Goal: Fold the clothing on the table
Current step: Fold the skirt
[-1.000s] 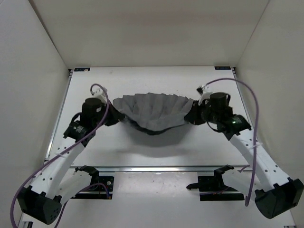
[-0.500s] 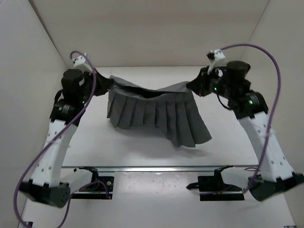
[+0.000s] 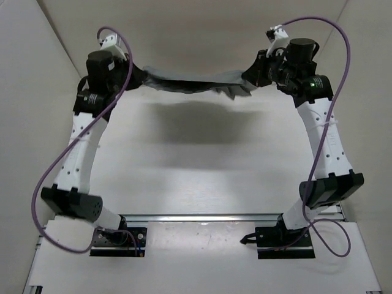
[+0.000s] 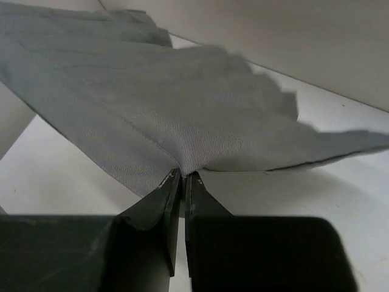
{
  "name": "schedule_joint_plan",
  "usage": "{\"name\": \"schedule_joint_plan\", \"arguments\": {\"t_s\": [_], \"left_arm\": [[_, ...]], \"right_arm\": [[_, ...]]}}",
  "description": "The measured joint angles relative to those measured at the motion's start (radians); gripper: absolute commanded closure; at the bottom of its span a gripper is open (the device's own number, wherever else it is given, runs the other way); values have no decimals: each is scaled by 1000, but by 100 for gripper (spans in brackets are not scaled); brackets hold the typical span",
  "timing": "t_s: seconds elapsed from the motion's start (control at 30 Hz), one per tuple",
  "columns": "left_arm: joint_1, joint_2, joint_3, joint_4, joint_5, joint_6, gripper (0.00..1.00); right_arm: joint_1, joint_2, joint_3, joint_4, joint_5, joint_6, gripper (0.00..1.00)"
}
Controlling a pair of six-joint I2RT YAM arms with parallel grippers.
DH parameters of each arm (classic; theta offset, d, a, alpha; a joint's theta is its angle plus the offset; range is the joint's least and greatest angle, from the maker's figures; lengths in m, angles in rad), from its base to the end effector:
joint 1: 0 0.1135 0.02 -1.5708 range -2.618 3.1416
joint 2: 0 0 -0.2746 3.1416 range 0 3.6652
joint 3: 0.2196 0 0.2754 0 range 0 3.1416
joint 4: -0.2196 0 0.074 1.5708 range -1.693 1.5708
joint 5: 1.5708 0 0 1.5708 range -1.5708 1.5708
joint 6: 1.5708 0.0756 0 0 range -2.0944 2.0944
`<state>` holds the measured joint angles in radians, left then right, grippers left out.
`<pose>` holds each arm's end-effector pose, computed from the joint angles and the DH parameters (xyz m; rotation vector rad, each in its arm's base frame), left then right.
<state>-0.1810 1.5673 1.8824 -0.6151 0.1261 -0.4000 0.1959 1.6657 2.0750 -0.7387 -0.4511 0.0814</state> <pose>0.3901 -0.0811 0.4844 -0.1196 1.8972 -0.5160 0.3890 0.1108 0.5029 -0.4172 1.8669 0.6155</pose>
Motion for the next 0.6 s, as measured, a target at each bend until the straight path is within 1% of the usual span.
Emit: {"name": "schedule_joint_plan", "arguments": {"t_s": [0.03, 0.1, 0.2, 0.27, 0.37, 0.47, 0.53, 0.6], "left_arm": [[-2, -51, -63, 12, -1, -2, 100], [-10, -161, -247, 91, 2, -13, 100], [-25, -285, -589, 221, 19, -58, 100], [-27, -295, -797, 284, 40, -92, 100], [-43, -234, -1076, 341, 76, -135, 100], [-87, -224, -1257, 317, 103, -156, 100], [-113, -259, -1309, 294, 103, -159, 100], [-127, -316, -1328, 288, 100, -159, 100]], "right_arm": [[-12, -30, -45, 14, -14, 2, 99], [-35, -83, -169, 77, -35, 12, 100], [-55, -139, -447, 192, -53, 45, 100], [-64, -138, -644, 255, -62, 78, 99], [-64, -127, -947, 294, -56, 141, 100], [-37, -138, -1147, 277, -30, 198, 100], [-11, -179, -1233, 256, -2, 227, 100], [4, -245, -1291, 246, 18, 251, 100]]}}
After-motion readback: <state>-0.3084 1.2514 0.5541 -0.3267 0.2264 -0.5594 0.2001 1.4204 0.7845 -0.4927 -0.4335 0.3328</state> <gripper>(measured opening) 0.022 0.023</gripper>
